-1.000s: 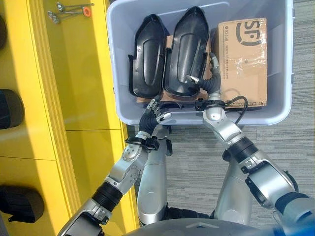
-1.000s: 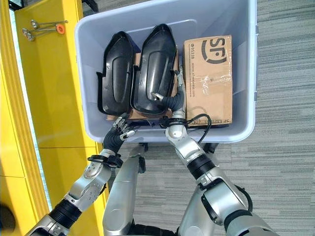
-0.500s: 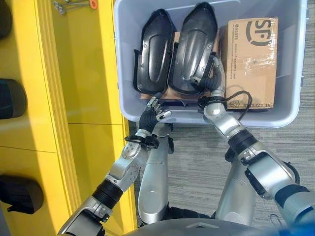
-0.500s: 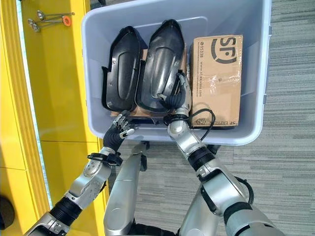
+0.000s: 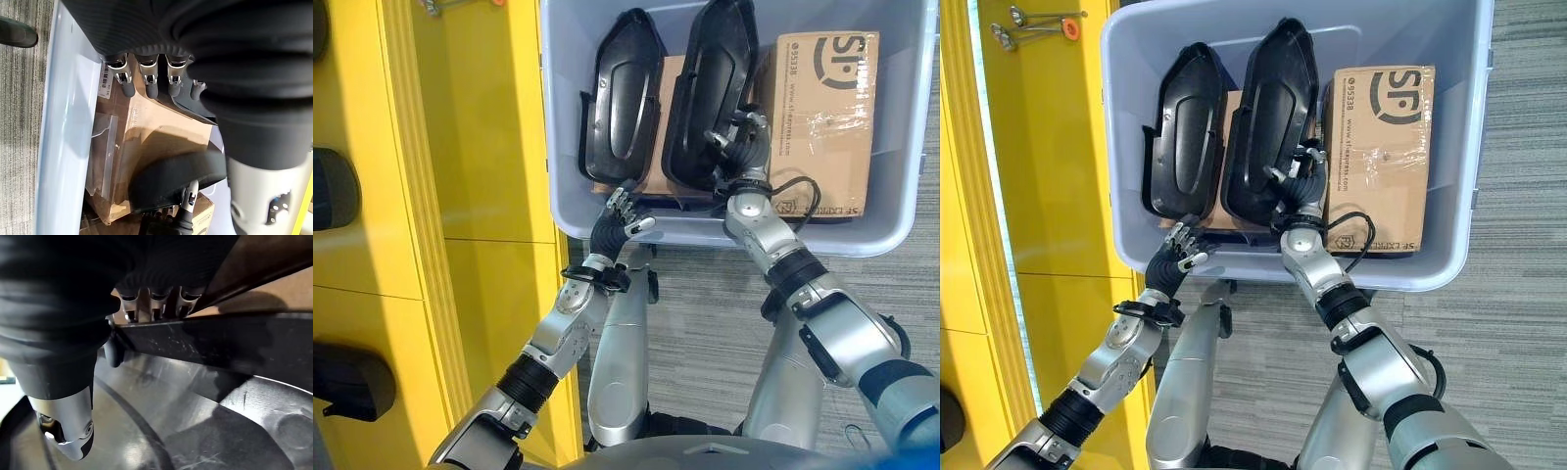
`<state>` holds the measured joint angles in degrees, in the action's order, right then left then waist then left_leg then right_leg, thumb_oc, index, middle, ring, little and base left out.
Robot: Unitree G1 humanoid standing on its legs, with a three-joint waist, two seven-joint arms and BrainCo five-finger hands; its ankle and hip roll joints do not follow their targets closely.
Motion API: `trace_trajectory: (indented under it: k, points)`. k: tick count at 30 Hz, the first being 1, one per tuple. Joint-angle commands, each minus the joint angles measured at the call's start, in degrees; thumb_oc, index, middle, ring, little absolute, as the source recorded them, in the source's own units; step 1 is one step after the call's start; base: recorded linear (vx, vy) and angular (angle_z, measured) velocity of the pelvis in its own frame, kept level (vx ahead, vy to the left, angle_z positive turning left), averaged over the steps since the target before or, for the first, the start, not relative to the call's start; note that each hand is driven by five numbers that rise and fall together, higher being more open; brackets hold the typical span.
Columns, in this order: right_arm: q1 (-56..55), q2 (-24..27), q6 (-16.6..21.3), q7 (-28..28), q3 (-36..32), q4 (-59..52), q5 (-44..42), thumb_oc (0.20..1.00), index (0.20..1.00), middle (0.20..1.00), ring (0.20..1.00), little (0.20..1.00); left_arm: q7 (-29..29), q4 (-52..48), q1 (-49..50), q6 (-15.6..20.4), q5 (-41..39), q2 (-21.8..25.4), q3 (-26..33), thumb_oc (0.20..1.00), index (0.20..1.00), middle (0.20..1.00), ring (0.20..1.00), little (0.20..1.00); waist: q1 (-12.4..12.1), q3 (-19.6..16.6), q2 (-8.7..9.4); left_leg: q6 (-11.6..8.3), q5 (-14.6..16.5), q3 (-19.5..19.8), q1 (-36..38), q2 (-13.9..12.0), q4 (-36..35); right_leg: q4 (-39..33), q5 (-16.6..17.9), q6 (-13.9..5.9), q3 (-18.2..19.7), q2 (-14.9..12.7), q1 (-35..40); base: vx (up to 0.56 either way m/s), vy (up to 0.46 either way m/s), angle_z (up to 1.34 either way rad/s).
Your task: Move parts from the plastic box to the shelf.
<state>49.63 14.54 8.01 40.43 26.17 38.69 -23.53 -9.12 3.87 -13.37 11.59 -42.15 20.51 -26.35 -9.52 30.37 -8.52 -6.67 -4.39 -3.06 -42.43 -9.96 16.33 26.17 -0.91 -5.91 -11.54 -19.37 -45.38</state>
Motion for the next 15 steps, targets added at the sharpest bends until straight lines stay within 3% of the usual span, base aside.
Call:
trace_trajectory:
  k: [1, 15]
  points:
    - [-3.1, -3.2, 2.3, -1.8, -0.8, -0.1, -0.2, 1.0, 1.0, 1.0, 1.0, 1.0, -0.6, -0.7, 2.2, -1.2, -0.3, -0.2, -3.1, 1.0, 1.0, 1.0, 1.0, 1.0, -2.3, -0.6, -1.4, 3.81, 2.5, -3.6, -3.4, 2.7, 0.5, 3.3, -3.5, -0.68, -2.1, 1.2, -0.1, 0.0, 0.004, 0.04]
    - [-6.5, -4.0, 1.9, 0.7, 2.4, -8.1, 7.0, 1.0, 1.0, 1.0, 1.0, 1.0, -1.5, 0.4, 1.9, -0.1, -0.4, -1.1, -3.8, 1.0, 1.0, 1.0, 1.0, 1.0, -0.6, -0.6, -1.0, 3.54, 2.1, -4.1, -3.5, 2.5, 0.3, 2.3, -3.0, -0.62, -0.9, 2.0, -0.6, 0.0, 0.0, 0.0]
